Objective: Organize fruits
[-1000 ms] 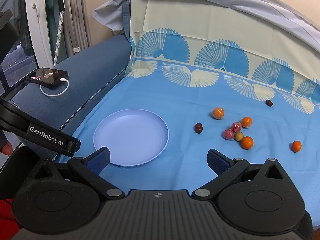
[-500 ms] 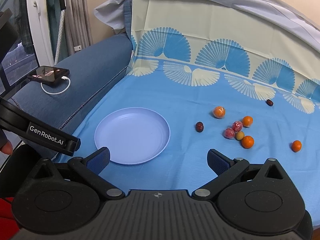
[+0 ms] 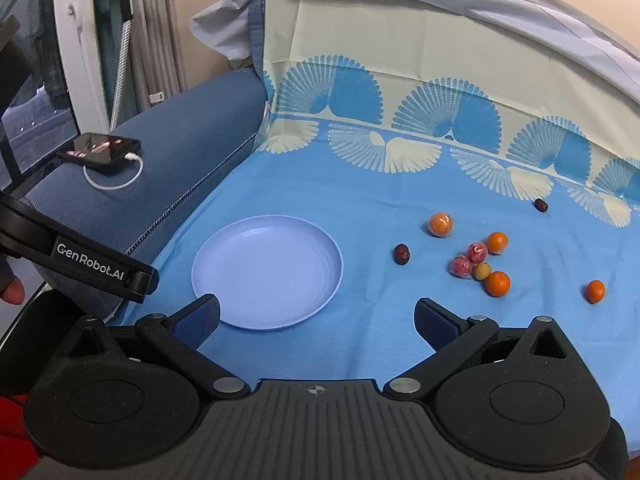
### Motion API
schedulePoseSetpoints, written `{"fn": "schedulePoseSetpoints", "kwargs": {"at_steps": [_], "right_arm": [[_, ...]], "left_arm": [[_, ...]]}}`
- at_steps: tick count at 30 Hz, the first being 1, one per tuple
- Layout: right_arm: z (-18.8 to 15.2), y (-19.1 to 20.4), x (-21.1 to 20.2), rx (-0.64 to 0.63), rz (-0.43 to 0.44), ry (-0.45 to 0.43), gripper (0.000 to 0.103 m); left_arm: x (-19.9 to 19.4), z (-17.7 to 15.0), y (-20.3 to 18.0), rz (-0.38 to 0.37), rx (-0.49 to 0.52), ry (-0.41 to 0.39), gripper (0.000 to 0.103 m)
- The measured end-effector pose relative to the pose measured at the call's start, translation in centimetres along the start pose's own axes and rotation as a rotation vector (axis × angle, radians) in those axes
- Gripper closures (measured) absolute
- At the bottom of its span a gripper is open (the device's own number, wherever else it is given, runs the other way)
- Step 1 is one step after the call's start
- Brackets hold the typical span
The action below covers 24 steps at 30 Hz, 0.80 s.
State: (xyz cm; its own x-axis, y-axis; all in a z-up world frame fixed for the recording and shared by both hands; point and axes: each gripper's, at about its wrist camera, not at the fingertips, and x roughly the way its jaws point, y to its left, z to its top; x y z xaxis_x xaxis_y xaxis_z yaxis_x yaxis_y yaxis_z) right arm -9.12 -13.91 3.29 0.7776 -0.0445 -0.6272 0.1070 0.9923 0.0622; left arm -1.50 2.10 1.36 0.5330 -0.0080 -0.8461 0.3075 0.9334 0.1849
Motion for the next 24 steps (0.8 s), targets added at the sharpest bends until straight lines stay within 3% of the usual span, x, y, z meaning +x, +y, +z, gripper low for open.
{"fn": "schedulePoseSetpoints", "kwargs": {"at_steps": [9, 24], "right_arm": [[0.03, -0.06, -0.13, 0.02, 0.011, -0.011, 0.0], [0.21, -0.03, 0.32, 0.022, 0.014, 0.006, 0.0]], "left_arm": [[-0.58, -0.22, -0.15, 0.04, 0.015, -0.04, 0.0], [-0.21, -0.32, 0.0, 0.027, 0.019, -0.029, 0.0]]}}
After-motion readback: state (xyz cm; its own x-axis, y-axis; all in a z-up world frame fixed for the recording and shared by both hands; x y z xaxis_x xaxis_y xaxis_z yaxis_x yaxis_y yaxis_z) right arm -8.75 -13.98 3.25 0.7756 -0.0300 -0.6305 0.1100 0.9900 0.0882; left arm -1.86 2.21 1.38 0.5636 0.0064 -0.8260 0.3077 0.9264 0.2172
